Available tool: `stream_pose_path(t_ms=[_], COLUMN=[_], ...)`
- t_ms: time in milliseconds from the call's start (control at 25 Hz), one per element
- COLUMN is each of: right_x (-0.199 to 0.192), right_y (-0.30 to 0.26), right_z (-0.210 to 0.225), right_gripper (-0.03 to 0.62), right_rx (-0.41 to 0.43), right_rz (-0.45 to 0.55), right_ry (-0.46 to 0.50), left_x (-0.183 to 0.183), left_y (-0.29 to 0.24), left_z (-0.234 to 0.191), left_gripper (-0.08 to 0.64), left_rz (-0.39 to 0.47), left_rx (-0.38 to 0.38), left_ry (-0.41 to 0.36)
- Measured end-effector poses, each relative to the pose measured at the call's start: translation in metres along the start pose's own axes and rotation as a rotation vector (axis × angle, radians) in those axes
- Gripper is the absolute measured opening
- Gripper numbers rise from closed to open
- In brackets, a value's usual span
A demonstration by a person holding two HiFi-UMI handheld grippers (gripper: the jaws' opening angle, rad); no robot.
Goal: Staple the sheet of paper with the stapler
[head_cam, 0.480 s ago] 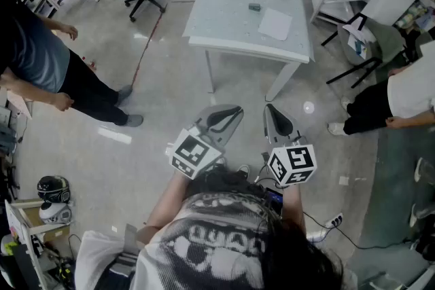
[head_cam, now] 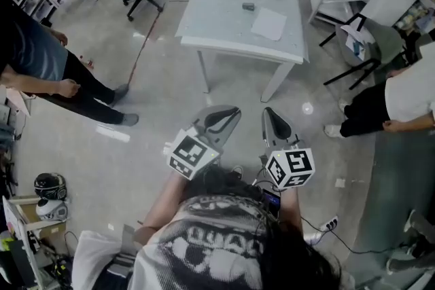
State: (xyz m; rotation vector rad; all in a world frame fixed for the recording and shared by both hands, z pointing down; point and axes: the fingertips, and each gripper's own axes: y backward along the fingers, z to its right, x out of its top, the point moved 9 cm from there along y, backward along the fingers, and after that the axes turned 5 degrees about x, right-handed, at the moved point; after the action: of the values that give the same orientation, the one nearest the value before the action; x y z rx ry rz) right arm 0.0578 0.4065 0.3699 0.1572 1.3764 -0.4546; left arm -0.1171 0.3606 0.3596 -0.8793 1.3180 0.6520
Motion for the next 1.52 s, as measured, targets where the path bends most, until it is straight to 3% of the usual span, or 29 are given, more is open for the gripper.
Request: stream_pose_path(t_ms=[320, 640, 840, 1120, 1520], right_x=[-0.008, -0.006, -0.001, 0.014, 0.006], right_y=[-0.002, -0.046, -0.097, -0.204, -0.324], right_z=[0.027, 0.067, 0.100, 0.150, 0.237], right_gripper=[-0.008, -0.008, -0.006, 0.011, 0.060], right_rx=[0.025, 0.035, 0.003, -0.045, -0.243], right_rz=[-0.013, -0.028, -0.039, -0.106, -0.214], right_ry=[-0.024, -0.048, -0.081, -0.121, -0.196], left_x=[-0.002, -0.002, -0.004, 0.007, 0.004], left_y=[-0.017, -0.063, -0.105, -0.171, -0.246], left_z=[0.011, -0.025, -0.075, -0.176, -0.291], left_gripper=[0.017, 0.017, 0.017, 0.017, 0.017], left_rz=[-0.033, -0.051, -0.050, -0.068, -0.067], left_rx=[0.031, 0.045, 0.016, -0.041, -0.126], left_ry=[-0.011, -0.017, -0.010, -0.056, -0.034])
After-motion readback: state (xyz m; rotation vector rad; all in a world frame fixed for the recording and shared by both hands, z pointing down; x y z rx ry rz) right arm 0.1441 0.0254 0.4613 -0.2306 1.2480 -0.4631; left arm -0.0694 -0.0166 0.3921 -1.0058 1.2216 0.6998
